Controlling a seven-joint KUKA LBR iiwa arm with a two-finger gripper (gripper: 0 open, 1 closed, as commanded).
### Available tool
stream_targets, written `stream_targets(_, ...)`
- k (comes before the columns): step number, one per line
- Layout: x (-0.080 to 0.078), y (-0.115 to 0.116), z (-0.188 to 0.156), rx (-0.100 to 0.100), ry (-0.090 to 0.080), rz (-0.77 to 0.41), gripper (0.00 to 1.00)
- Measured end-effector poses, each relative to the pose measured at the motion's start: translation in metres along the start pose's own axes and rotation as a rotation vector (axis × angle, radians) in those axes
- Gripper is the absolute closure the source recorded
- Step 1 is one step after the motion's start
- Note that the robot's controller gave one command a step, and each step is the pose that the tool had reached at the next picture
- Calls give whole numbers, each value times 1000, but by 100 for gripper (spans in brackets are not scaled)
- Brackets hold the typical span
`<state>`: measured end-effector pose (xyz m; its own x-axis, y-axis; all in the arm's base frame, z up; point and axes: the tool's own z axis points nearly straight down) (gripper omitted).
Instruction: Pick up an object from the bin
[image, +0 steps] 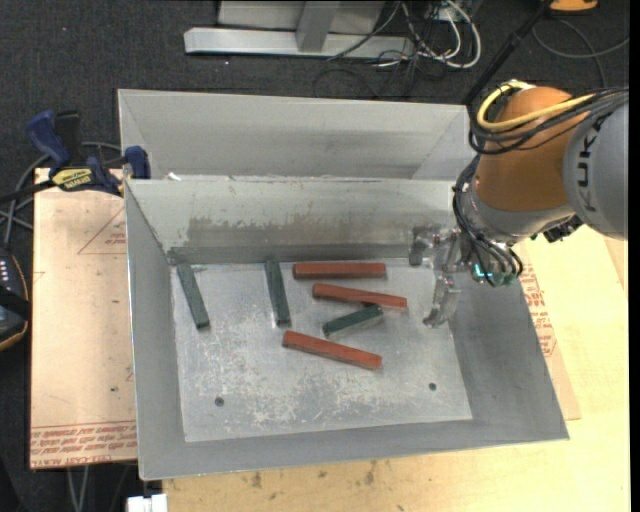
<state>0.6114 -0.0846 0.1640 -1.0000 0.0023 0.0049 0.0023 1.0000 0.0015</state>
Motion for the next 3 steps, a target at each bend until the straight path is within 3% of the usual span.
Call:
stream_targets(1,-8,26,98,-1,-2,35,0)
stream_targets(2,-10,25,93,0,-8,35,100)
stream_targets(3,14,47,-85,3,-16,-171,100)
